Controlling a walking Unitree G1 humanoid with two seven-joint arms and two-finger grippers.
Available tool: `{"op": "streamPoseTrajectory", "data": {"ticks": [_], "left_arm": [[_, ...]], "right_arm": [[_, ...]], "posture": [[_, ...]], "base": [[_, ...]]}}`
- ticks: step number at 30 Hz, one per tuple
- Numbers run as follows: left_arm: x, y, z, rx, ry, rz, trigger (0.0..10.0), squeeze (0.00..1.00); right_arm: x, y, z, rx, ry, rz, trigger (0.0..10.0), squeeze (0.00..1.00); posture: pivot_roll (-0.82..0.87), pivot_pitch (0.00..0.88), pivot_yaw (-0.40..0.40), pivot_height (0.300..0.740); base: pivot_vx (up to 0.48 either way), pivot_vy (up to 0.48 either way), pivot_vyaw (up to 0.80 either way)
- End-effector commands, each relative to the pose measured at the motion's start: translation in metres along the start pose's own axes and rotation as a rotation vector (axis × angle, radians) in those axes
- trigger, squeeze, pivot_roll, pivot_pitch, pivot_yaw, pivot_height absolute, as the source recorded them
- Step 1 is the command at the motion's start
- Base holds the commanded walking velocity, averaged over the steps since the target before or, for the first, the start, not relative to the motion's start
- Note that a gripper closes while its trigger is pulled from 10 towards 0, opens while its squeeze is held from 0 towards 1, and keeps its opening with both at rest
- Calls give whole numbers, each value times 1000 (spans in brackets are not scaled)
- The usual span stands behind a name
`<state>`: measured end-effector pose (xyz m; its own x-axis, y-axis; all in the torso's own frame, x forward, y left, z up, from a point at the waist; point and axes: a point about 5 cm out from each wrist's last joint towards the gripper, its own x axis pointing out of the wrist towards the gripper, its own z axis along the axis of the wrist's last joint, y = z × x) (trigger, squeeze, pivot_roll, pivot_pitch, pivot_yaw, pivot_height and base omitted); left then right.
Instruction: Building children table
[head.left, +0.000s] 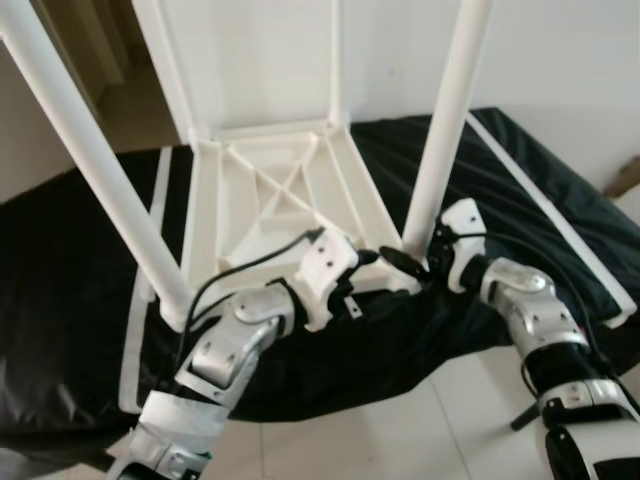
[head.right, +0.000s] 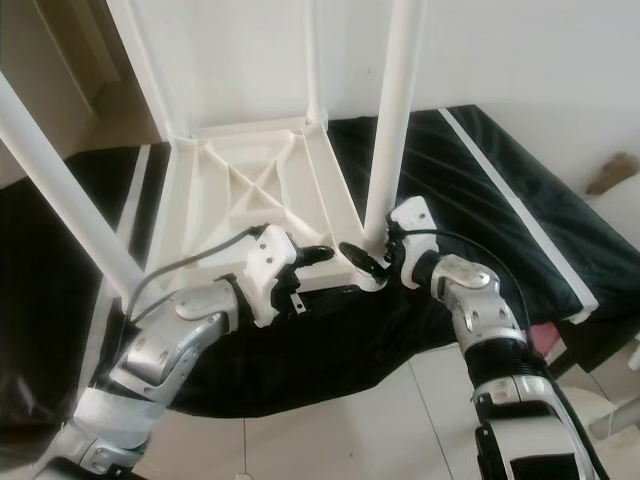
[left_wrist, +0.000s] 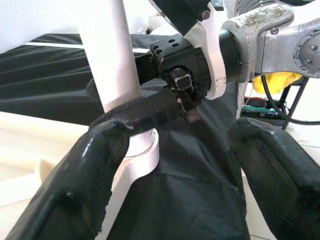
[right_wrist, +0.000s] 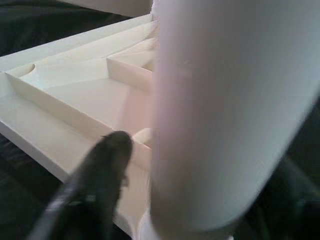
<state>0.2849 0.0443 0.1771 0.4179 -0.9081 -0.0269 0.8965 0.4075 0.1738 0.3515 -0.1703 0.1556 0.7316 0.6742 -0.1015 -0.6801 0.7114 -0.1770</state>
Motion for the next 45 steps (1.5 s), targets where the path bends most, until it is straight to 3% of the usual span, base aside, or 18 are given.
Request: {"op": "streamPoseTrajectory", "data": {"ticks": [1,7,16,17,21,24,28,32,36,38,45], "left_arm": [[-2,0,0,15,2,-26,10000,0],[-4,1,0,17,6,-22,10000,0],[-1,-1,0,16,5,-44,10000,0],[0,-1,0,15,5,-47,10000,0],[2,-3,-1,11,5,-60,10000,0],[2,-3,-2,10,4,-63,10000,0],[3,-5,-3,4,4,-69,10000,0],[4,-6,-3,0,1,-71,10000,0],[5,-7,-3,-3,0,-73,10000,0],[5,-7,-2,-8,-2,-73,10000,0],[6,-9,-3,-7,0,-79,10000,0]], "right_arm": [[6,10,-10,0,39,69,0,0],[1,13,-21,7,70,99,0,0],[-7,11,-28,60,45,39,0,0],[-7,11,-28,51,40,9,10000,0],[-3,14,-32,42,72,-190,10000,0],[0,19,-33,65,68,-261,10000,0],[4,32,-35,181,48,-460,10000,0],[5,41,-36,215,42,-581,10000,0],[7,55,-39,272,52,-823,10000,0],[13,64,-35,280,50,-820,10000,0],[11,64,-31,262,71,-839,10000,0]], "posture": [[35,0,31,740],[41,0,33,740],[19,0,47,740],[8,0,52,740],[-3,0,54,740],[-15,0,57,740],[-24,0,58,740],[-24,0,58,740],[-25,0,58,740],[-26,0,58,740],[-26,0,58,740]], "base": [[0,0,0],[0,0,0],[0,0,0],[0,0,0],[0,0,0],[0,0,0],[0,0,0],[0,0,0],[0,0,0],[0,0,0],[0,0,0]]}}
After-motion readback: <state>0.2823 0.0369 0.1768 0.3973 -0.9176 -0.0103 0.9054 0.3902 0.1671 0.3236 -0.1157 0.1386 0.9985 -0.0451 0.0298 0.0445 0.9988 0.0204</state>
